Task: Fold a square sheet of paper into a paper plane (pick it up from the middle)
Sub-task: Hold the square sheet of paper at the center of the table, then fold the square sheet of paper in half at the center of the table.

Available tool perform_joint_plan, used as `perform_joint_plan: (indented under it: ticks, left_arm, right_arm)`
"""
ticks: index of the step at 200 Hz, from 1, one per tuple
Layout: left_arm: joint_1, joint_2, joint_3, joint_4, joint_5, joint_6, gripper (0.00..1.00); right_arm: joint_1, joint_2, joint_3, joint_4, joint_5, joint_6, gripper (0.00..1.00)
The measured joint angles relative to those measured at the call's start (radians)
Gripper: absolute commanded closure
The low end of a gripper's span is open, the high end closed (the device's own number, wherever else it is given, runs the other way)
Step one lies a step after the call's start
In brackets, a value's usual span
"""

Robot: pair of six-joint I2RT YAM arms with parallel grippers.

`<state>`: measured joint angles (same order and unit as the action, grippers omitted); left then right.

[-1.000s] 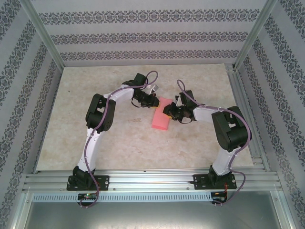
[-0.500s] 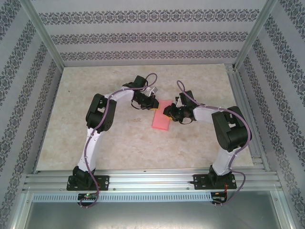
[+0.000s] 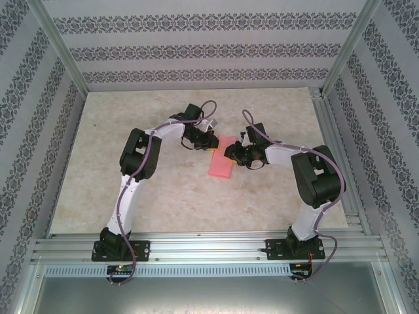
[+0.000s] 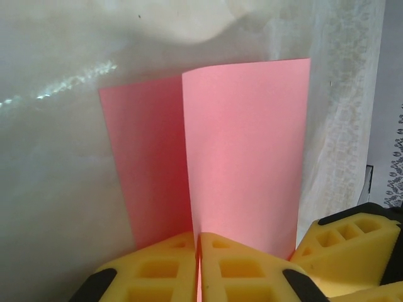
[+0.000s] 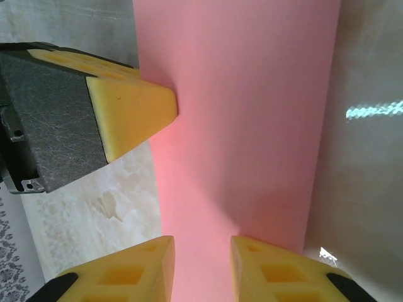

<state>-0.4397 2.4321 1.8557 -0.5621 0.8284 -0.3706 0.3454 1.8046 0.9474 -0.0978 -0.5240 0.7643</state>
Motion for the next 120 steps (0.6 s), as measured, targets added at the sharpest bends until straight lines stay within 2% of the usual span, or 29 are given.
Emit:
perform_joint_plan:
  ticks: [120]
  left_arm:
    - [-0.001,0.000,0.003,-0.010,-0.026,0.010,0.90]
  right_arm:
    - [0.002,0.016,0.009,-0.012,0.010,-0.004,0.71]
